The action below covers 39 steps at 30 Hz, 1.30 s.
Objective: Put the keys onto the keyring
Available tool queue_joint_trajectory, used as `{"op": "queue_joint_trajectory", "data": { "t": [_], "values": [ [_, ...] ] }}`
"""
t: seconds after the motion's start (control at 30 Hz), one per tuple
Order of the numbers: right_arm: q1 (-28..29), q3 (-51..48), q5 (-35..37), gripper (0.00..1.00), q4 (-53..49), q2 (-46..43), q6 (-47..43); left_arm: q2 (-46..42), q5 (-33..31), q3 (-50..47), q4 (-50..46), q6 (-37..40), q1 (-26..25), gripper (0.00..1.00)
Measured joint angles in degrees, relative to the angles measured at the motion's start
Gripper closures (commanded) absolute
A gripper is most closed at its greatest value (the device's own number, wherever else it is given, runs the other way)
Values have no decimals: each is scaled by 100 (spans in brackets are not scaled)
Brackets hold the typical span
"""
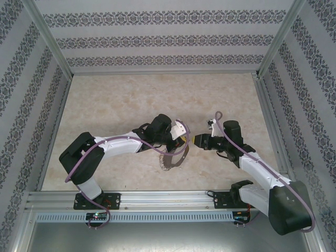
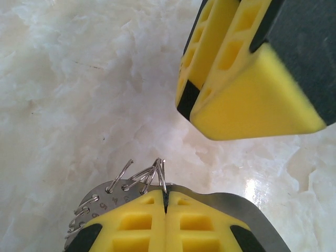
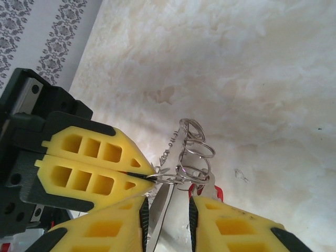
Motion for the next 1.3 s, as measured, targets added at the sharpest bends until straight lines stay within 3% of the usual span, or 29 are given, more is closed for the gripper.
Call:
{"op": "queue_joint_trajectory", "data": {
  "t": [0.43,0.53,0.67,0.77,1.3],
  "values": [
    [0,0,-101,71,328,431,-66,28,2,0,13,-2,-35,100],
    [2,-11,-103,66,422,455,-81,28,4,0,17,-2,-35,100],
    [2,-101,-103,50,686,472,-179,31,31,0,17,-2,-35,100],
    [4,-216,-76,46,925,472,-258,33,83,0,20,-2,-35,100],
    [-225,-413,28,48,1191,-83,-345,33,831,-63,-70,354,188,100]
  ]
}}
